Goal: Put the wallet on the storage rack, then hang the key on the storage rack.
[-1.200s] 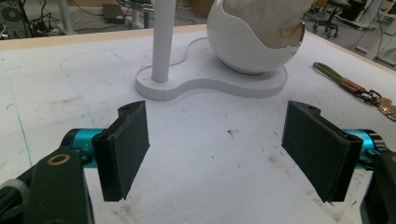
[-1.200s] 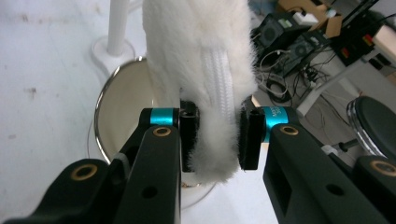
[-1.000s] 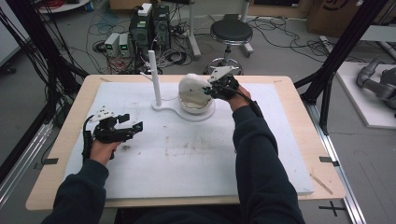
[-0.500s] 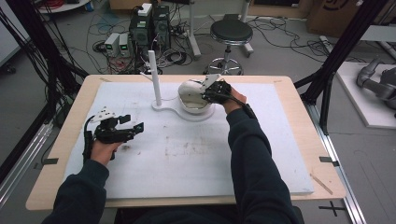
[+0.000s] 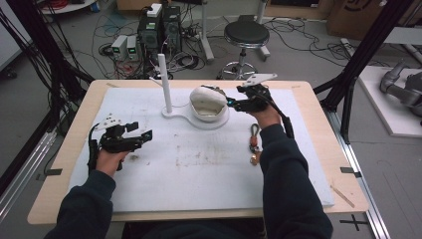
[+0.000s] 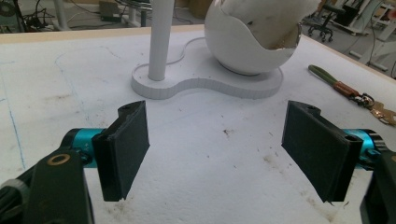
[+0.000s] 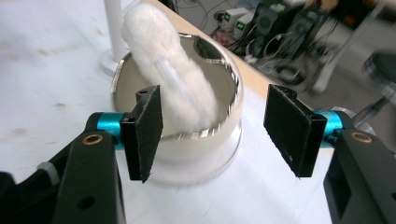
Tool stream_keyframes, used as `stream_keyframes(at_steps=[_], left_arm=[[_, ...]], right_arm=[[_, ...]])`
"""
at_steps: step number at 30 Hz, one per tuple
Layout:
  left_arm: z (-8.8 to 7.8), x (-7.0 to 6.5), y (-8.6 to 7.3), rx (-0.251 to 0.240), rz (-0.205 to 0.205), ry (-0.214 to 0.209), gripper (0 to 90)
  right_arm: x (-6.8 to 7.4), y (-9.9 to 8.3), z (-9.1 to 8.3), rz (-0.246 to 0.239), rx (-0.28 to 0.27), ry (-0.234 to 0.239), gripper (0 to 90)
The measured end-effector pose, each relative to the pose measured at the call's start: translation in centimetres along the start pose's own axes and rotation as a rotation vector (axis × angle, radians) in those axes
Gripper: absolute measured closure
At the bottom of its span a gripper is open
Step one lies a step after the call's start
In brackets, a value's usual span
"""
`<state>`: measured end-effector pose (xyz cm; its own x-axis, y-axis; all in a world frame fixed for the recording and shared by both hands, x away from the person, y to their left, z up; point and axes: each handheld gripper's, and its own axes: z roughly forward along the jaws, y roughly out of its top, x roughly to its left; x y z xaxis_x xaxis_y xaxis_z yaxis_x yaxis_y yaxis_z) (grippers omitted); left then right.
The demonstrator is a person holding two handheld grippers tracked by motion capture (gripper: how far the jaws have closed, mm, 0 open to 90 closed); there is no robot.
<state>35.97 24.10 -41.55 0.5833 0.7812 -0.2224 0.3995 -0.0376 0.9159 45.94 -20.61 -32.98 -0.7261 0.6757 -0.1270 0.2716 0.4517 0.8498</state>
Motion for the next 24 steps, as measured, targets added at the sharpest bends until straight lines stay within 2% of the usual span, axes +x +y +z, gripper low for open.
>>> stream_keyframes(at_steps=[1,2,3,4,8,11,14,17,19,22,24], left_arm=[[0.0,0.0,0.0,0.000,0.000,0.000,22.9],[0.0,0.0,0.0,-0.002,-0.005,0.000,22.9],[0.0,0.0,0.0,-0.003,-0.005,0.000,22.9],[0.0,0.0,0.0,-0.002,-0.005,0.003,22.9],[-0.1,0.1,0.0,-0.005,-0.014,-0.001,23.6],[-0.4,-0.1,0.2,-0.036,0.016,0.026,23.3],[-0.6,-0.1,0.3,-0.056,0.024,0.039,20.2],[-0.5,-0.1,0.3,-0.045,0.022,0.042,20.3],[-0.5,-0.1,0.2,-0.042,0.023,0.045,20.3],[-0.4,0.1,0.2,-0.039,0.022,0.045,20.3],[-0.3,0.1,0.1,-0.038,0.017,0.045,20.3]], right_arm=[[0.0,0.0,0.0,0.000,0.000,0.000,38.3],[0.0,-0.8,-1.5,0.019,-0.011,-0.011,37.2],[0.0,-1.3,-2.2,0.032,0.007,-0.019,36.1],[0.1,-1.9,-3.0,0.027,-0.023,-0.035,36.0],[0.6,-4.8,-5.5,0.051,-0.030,-0.076,32.1],[0.7,-7.4,-6.6,0.095,-0.029,-0.100,30.5],[0.7,-9.9,-7.2,0.155,-0.028,-0.115,28.8],[0.7,-11.7,-7.3,0.182,0.001,-0.112,28.4],[0.6,-12.1,-7.4,0.184,0.028,-0.117,27.7],[0.6,-12.0,-7.7,0.191,0.009,-0.119,27.3],[0.7,-12.0,-7.6,0.189,0.013,-0.137,26.5]])
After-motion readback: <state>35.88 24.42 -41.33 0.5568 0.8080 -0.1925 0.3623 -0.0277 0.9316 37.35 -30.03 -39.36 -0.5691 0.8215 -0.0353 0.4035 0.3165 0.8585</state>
